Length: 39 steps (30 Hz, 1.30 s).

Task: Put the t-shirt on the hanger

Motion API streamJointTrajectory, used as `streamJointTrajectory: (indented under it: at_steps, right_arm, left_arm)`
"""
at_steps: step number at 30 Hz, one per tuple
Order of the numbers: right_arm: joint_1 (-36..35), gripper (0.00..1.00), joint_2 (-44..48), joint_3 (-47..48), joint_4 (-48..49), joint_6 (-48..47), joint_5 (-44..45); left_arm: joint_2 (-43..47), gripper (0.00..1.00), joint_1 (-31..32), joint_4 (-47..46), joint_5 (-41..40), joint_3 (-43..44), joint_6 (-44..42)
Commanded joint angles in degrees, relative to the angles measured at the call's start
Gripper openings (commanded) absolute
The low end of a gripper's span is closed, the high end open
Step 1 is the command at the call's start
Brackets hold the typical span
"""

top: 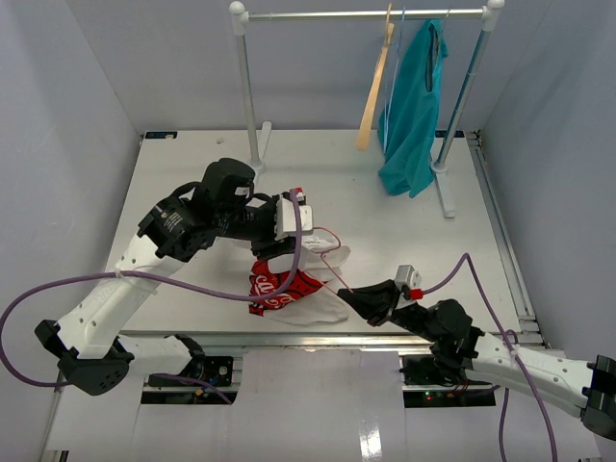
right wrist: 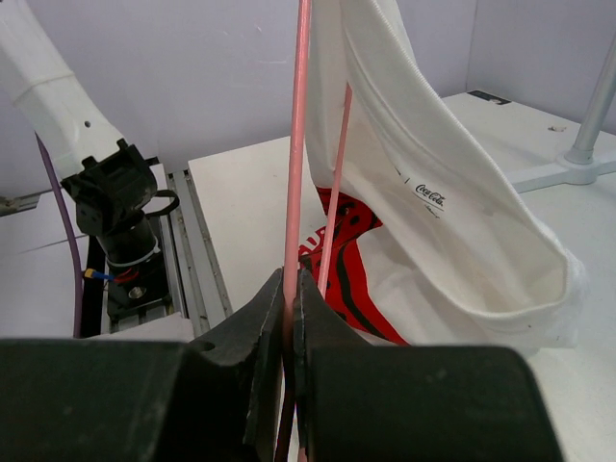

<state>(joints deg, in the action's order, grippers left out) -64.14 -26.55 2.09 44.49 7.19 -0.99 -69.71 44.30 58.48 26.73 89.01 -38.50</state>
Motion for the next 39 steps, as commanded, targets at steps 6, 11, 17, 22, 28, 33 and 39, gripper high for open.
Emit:
streamJointTrajectory:
  at_steps: [6,11,17,22,28,33,39]
  right_arm:
    - [0.0,0.08,0.3,3.2,0.9,-1.0,-3.6]
    - [0.0,0.08,1.3,3.8,0.4,-1.0,-3.2]
    - [0.0,0.08,0.5,5.7,-1.2,-1.2,-3.1]
    - [0.0,0.08,0.2,7.4,-2.4,-1.6,-2.7]
    - [0.2,0.24,-0.8,13.1,-9.6,-4.0,5.9]
    - [0.2,0.54,-1.8,19.3,-18.5,-4.2,17.8]
    - [0.2,0.67,1.3,22.5,-22.6,-2.2,26.8]
  left_arm:
    - [-2.3,0.52,0.9,4.1,5.8,1.7,-2.7]
    - [-2.4,0.42,1.8,5.7,6.8,-1.0,-1.8]
    - [-0.5,0.01,1.9,4.1,4.7,-5.1,0.8]
    - [2.1,0.0,1.9,1.9,9.0,-9.1,0.1]
    - [4.9,0.0,1.9,-2.2,7.1,-11.8,4.7]
    - [10.4,0.0,1.8,-8.7,2.4,-14.3,11.0]
    - [14.1,0.0,1.9,-13.1,-6.9,-16.0,21.1]
